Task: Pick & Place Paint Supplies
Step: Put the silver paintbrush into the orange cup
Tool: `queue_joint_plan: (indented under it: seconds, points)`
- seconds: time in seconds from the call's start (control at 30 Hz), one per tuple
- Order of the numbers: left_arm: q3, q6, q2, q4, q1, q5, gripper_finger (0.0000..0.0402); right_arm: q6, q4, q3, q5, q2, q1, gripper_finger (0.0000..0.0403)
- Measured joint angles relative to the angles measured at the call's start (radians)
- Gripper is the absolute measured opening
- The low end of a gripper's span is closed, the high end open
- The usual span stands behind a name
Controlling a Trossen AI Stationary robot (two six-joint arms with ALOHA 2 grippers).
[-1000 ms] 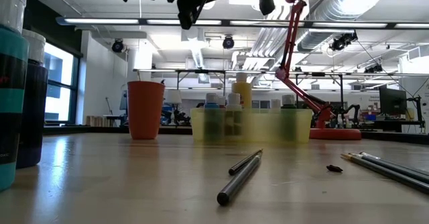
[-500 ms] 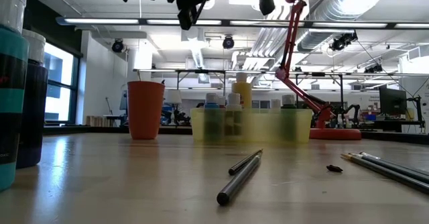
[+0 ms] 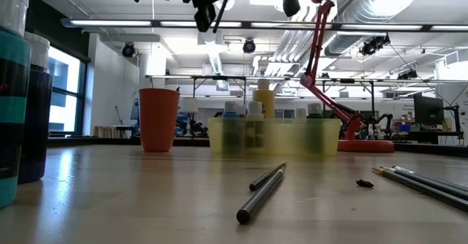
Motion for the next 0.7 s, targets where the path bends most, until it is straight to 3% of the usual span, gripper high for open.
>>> queue_joint_plan:
  seconds: [0.17,0.47,0.7]
  points:
    - [0.000,0.024,0.000,0.001,0.000,-0.001,0.0012,-0.008,-0.001,0.000,-0.008,-0.006,0.000,0.0022]
    - [0.000,0.101,-0.053,-0.001,0.001,-0.078,0.0012,-0.026,0.015,0.000,-0.003,-0.087,0.001,0.0102]
    - [0.000,0.188,-0.158,-0.155,0.055,-0.151,0.0012,-0.027,-0.062,0.000,-0.033,-0.157,0.023,0.0124]
